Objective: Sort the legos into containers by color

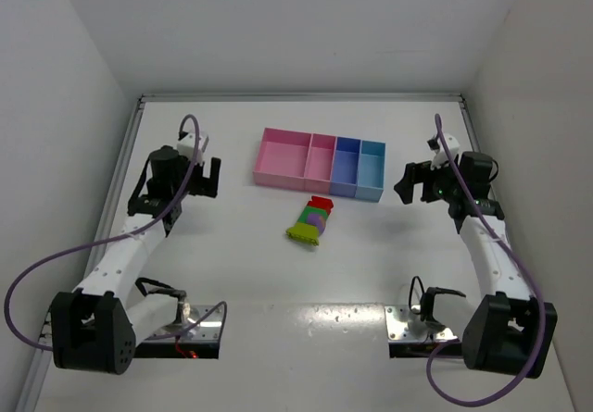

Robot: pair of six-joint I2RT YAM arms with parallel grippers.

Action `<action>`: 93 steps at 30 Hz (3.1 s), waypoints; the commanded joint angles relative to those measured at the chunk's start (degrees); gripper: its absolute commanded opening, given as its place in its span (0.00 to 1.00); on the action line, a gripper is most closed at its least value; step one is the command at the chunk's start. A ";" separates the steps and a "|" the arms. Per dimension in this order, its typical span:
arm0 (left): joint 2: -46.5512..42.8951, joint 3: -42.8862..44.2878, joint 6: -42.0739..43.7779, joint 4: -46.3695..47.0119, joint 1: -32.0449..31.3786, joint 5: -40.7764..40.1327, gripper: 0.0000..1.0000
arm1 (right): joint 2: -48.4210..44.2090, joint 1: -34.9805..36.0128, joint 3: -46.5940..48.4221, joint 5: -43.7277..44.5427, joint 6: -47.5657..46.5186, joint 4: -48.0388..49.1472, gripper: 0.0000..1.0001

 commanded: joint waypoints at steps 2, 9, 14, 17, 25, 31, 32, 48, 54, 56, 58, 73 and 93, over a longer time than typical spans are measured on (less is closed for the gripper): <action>-3.94 -1.97 3.73 0.80 -4.02 5.13 1.00 | -0.26 -0.09 -0.47 -1.62 -1.27 2.03 1.00; -6.41 -5.13 1.81 -3.94 -17.28 9.56 1.00 | 1.41 -0.09 -0.99 -0.57 -1.27 2.03 1.00; -10.36 -5.75 3.04 -7.56 -29.50 -3.45 1.00 | 2.03 -0.09 -0.99 0.05 -0.22 3.26 1.00; -10.98 -4.35 3.04 -9.84 -37.32 -10.04 1.00 | 2.73 -0.09 -0.99 0.66 0.40 3.79 1.00; -3.61 -2.76 0.84 -10.90 -51.20 -11.90 1.00 | 3.96 -0.09 -0.99 2.42 0.40 3.79 1.00; 3.68 -1.45 1.90 -4.93 -62.38 -19.72 1.00 | 2.55 -0.09 -0.99 2.95 -0.13 3.79 1.00; 6.22 -1.44 1.90 -4.23 -65.26 -20.95 0.99 | 2.55 -0.09 -0.99 2.95 -0.13 3.79 1.00; 30.05 7.43 -0.64 9.31 -81.29 -51.71 0.90 | -0.78 -1.66 -0.99 2.33 -1.19 2.74 1.00; 34.19 9.36 -3.19 8.79 -81.29 -53.04 0.87 | -1.31 -3.34 -0.99 0.49 -1.19 2.12 1.00; 36.38 10.50 -3.72 8.00 -81.29 -53.73 0.87 | -1.31 -3.86 -0.99 0.49 -1.19 2.12 1.00; 38.05 11.38 -4.59 6.42 -81.29 -54.80 0.87 | -1.31 -4.39 -0.99 -0.04 -1.19 2.12 1.00; 44.03 13.32 -12.60 1.58 -74.17 -55.32 0.72 | 1.06 -6.59 -0.99 -1.62 -1.71 2.12 1.00; 28.66 14.90 -9.96 -4.48 -69.51 -44.35 0.00 | -3.16 -6.42 -3.02 -13.21 -1.63 1.59 1.00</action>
